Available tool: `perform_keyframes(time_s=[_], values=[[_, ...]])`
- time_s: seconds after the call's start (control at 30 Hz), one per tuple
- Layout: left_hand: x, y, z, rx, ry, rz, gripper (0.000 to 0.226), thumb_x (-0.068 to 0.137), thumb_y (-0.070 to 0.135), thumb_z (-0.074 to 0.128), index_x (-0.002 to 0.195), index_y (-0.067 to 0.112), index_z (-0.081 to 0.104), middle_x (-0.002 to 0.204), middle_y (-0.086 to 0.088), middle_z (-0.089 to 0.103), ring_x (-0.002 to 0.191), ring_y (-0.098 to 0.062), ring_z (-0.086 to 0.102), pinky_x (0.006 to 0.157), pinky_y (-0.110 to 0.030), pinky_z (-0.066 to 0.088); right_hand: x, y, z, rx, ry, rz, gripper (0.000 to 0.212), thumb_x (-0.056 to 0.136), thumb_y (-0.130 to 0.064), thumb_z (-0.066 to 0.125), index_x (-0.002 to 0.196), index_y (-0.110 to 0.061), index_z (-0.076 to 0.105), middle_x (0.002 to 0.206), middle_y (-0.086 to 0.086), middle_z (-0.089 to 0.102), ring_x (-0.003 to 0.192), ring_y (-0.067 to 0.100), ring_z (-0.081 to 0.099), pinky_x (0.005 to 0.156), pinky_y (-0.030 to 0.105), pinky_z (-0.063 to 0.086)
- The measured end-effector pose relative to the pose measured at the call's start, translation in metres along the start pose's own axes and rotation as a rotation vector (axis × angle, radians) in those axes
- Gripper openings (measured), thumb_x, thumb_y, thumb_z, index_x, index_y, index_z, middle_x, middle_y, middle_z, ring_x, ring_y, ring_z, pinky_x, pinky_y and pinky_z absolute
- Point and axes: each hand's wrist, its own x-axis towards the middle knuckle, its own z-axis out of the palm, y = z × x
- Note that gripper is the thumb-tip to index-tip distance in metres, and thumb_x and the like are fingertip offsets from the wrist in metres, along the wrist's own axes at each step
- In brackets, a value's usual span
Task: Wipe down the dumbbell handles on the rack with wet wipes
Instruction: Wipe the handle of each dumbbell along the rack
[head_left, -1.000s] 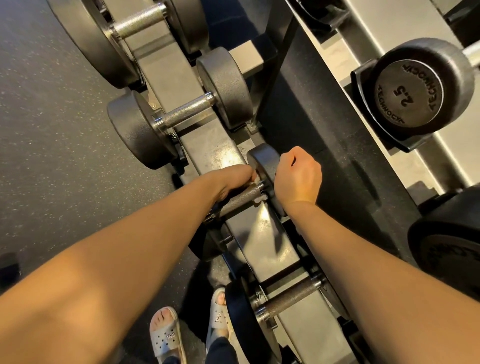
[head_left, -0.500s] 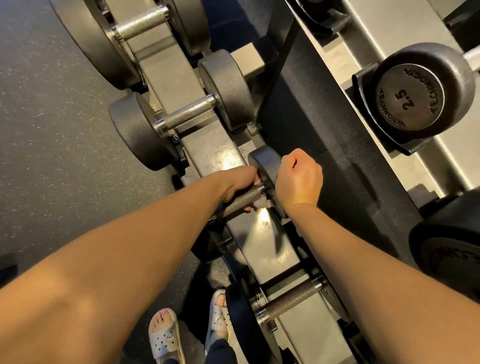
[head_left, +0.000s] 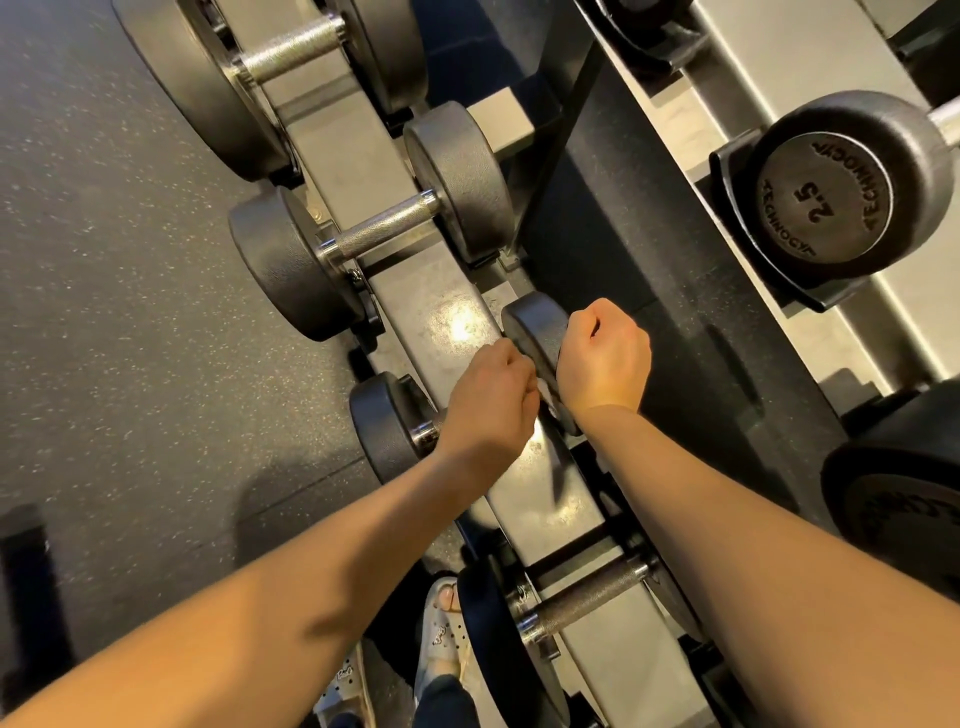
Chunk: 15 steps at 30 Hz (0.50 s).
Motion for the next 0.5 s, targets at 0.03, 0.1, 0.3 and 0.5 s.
perform_keyframes(time_s=[0.03,0.1,0.3,0.5], values=[[-0.001,-0.001,0.003,0.037,-0.008,0.016,0.002,0.098,0.018,0.059,0.097,0.019,0.057,0.104,0.009,0.042,0.093,-0.008,0.042,0.079,-0.026,0.042,0.0,0.0,0.0,-0.004,-0.002,0.001,0.033,0.104,-0.019,0.045,0.071,-0.02,0.051,0.065,-0.001,0.051,0.059,0.011,0.049,0.057,0.024,0.04],[0.0,-0.004,0.009,0.027,-0.009,-0.058,0.017,0.095,0.016,0.062,0.11,0.019,0.053,0.106,0.008,0.042,0.095,-0.01,0.043,0.083,-0.028,0.044,0.0,0.0,0.0,-0.01,-0.002,0.008,0.034,0.104,-0.019,0.044,0.07,-0.021,0.051,0.065,-0.001,0.051,0.06,0.011,0.049,0.057,0.023,0.04],[0.014,0.01,0.011,-0.202,0.024,-0.353,0.027,0.086,0.002,0.063,0.104,0.021,0.056,0.095,0.007,0.056,0.087,-0.014,0.054,0.071,-0.025,0.042,0.001,0.0,0.001,-0.013,-0.008,0.038,0.035,0.104,-0.019,0.044,0.07,-0.024,0.049,0.066,-0.003,0.051,0.061,0.009,0.049,0.057,0.02,0.036],[0.005,0.012,0.004,-0.424,0.132,-0.411,0.015,0.093,0.007,0.063,0.101,0.019,0.07,0.087,0.012,0.064,0.085,-0.007,0.061,0.073,-0.02,0.048,0.003,0.001,0.001,-0.009,-0.025,0.041,0.034,0.104,-0.022,0.044,0.071,-0.019,0.053,0.066,0.002,0.054,0.06,0.011,0.049,0.06,0.031,0.047]])
